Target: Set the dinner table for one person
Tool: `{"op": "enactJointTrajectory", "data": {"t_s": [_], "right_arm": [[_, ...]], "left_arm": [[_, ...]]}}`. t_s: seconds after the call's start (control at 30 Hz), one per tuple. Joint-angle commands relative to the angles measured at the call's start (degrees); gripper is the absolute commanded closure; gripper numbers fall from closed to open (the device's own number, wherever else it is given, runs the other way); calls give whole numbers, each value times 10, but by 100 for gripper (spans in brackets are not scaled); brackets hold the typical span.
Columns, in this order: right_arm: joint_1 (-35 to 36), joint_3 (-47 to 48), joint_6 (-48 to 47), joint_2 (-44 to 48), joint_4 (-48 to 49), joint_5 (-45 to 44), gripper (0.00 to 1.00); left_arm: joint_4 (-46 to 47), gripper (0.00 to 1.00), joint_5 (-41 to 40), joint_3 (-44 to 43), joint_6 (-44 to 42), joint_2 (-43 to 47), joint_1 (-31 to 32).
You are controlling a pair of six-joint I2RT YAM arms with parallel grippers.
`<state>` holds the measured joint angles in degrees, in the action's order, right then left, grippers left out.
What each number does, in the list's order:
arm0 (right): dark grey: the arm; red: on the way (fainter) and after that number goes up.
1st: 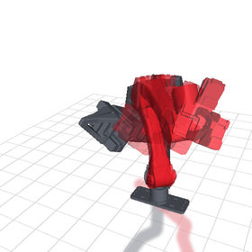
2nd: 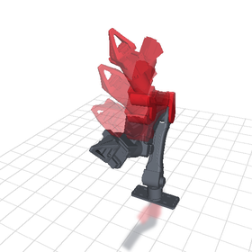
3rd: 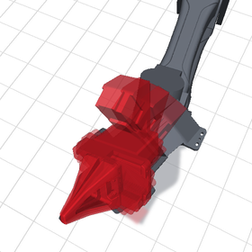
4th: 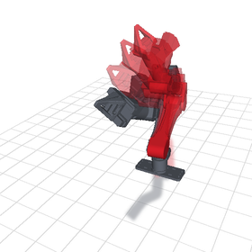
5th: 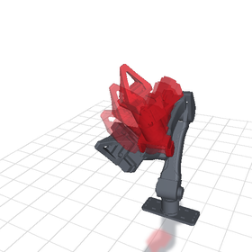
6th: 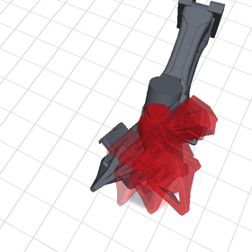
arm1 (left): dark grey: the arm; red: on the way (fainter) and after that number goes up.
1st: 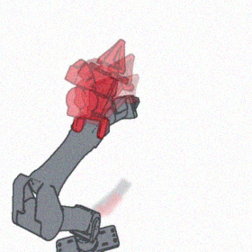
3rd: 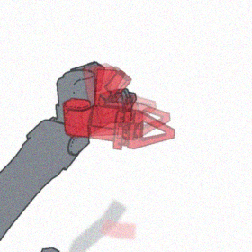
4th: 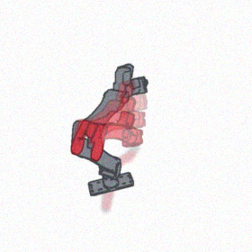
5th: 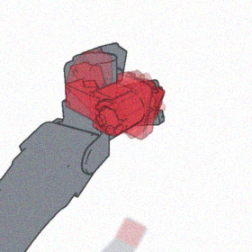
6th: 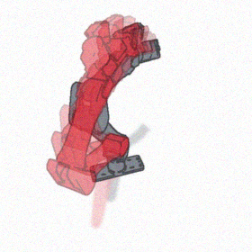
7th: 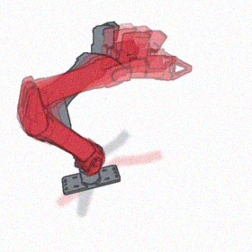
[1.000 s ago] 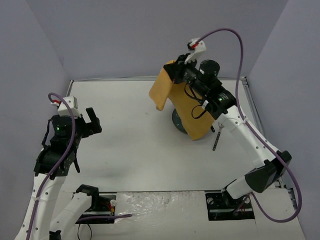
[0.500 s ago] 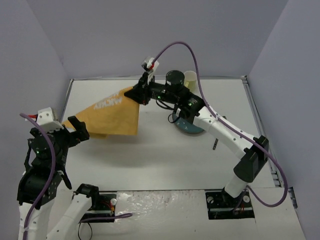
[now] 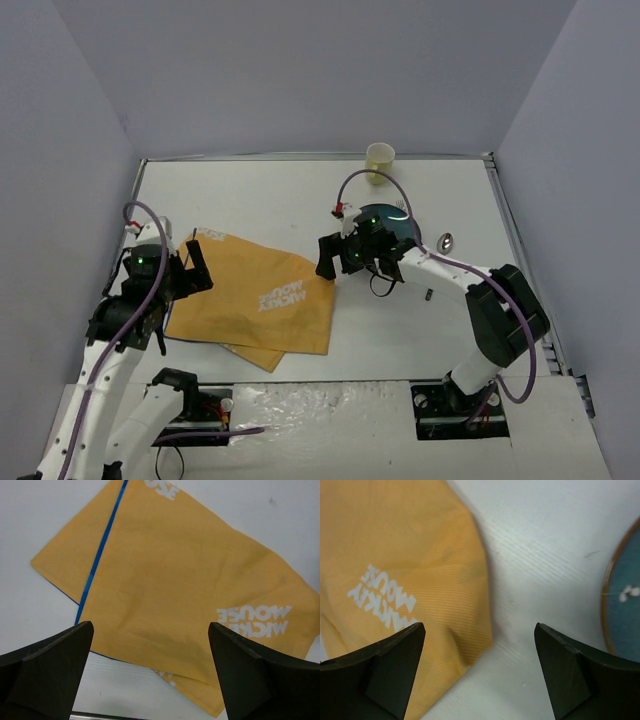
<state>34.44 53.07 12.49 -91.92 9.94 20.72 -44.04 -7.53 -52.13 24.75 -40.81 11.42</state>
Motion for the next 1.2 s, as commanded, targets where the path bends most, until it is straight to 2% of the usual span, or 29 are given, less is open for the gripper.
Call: {"op": "enactJointTrajectory", "data": {"t_s": [0.0,0.03,0.07,0.17,0.3,0.5,0.67,0.93,1.17], "right_arm": [[-23,45,21,76,11,-78,9],[-30,46,36,82,3,-117,8],[-36,42,41,98,-1,-131,8],[-54,28,62,133,-23,-182,7],[-114,-5,110,197,-55,-239,7],[-206,-59,143,295,-91,-259,7],[-232,-76,146,332,-120,-263,7],[-234,-94,160,361,-134,-249,7],[-234,-98,157,377,-146,-247,7]], "left_arm": [[97,3,60,-2,36,-110,52],[111,3,37,-9,37,-127,73],[116,3,16,-17,37,-148,123],[126,3,-32,-41,37,-221,219],[130,4,-73,-69,34,-303,341],[142,18,-73,-94,42,-391,454],[138,23,-59,-142,54,-469,519],[105,24,-23,-200,108,-549,534],[81,28,-1,-196,159,-592,553]]}}
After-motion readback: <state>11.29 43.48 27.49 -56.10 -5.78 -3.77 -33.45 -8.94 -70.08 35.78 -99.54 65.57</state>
